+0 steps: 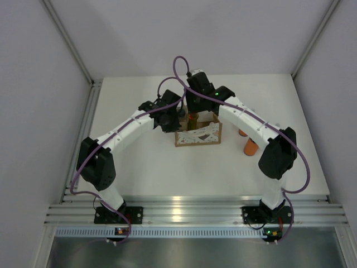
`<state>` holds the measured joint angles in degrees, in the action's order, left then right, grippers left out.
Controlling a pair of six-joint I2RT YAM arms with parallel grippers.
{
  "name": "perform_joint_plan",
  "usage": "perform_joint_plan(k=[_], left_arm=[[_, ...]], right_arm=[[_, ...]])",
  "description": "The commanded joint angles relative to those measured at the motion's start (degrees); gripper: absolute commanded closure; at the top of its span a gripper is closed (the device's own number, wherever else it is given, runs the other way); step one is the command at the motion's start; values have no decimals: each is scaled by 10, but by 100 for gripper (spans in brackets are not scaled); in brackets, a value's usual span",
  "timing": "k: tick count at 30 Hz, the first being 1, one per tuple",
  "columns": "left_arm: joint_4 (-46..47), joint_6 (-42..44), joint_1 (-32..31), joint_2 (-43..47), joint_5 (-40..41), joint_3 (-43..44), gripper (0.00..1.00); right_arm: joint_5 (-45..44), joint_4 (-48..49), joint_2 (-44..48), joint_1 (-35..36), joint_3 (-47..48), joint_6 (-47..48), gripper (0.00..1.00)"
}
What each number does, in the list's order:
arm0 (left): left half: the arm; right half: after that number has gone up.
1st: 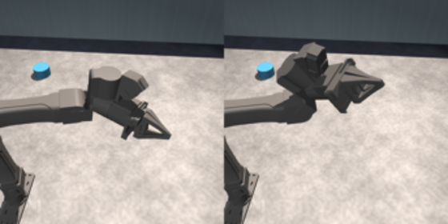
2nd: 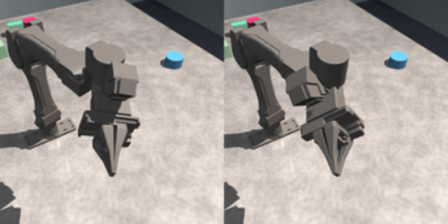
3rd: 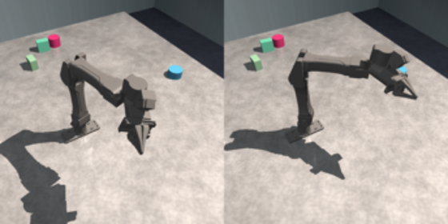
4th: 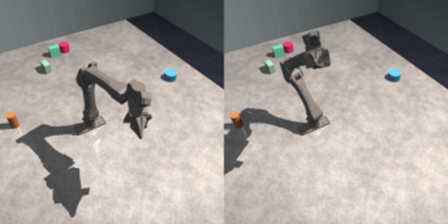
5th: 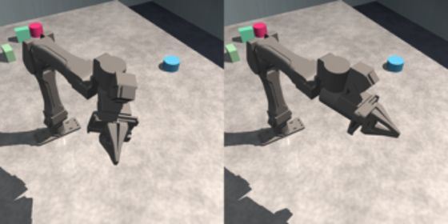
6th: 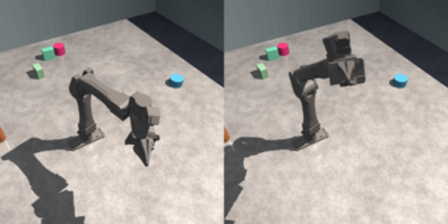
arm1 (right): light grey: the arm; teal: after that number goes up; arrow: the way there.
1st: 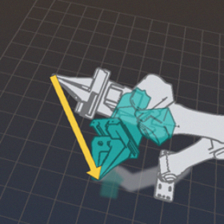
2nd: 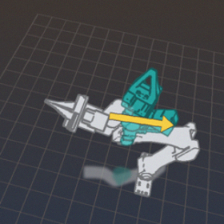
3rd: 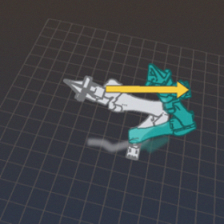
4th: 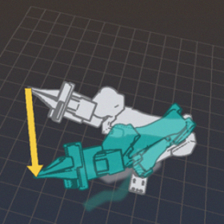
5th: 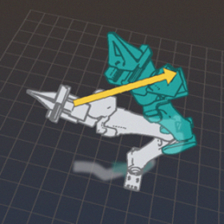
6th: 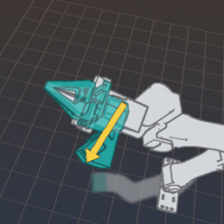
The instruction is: Take the personal care products out of the canvas bag
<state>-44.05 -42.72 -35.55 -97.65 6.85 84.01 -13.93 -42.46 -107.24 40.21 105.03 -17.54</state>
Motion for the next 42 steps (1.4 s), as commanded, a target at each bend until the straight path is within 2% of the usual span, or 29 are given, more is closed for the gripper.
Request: perform_joint_plan(k=[1,10,15,16,18,19,42], left_arm=[[-21,9,-1,15,-2,12,93],[-20,11,4,24,0,5,93],[-21,11,4,25,0,7,93],[-21,11,4,24,-1,7,93],[-21,11,5,23,-2,7,93],[-21,11,5,23,-1,7,93],[-21,11,5,18,-1,7,93]], right_arm=[[-14,-5,-8,14,4,5,59],[-19,-4,-13,14,-3,1,65],[-19,-5,-9,14,-4,1,82],[-17,-5,-7,14,-4,1,89],[-17,-4,-2,14,0,0,93],[-19,-4,1,15,3,0,100],[-29,-32,85,15,87,13,100]])
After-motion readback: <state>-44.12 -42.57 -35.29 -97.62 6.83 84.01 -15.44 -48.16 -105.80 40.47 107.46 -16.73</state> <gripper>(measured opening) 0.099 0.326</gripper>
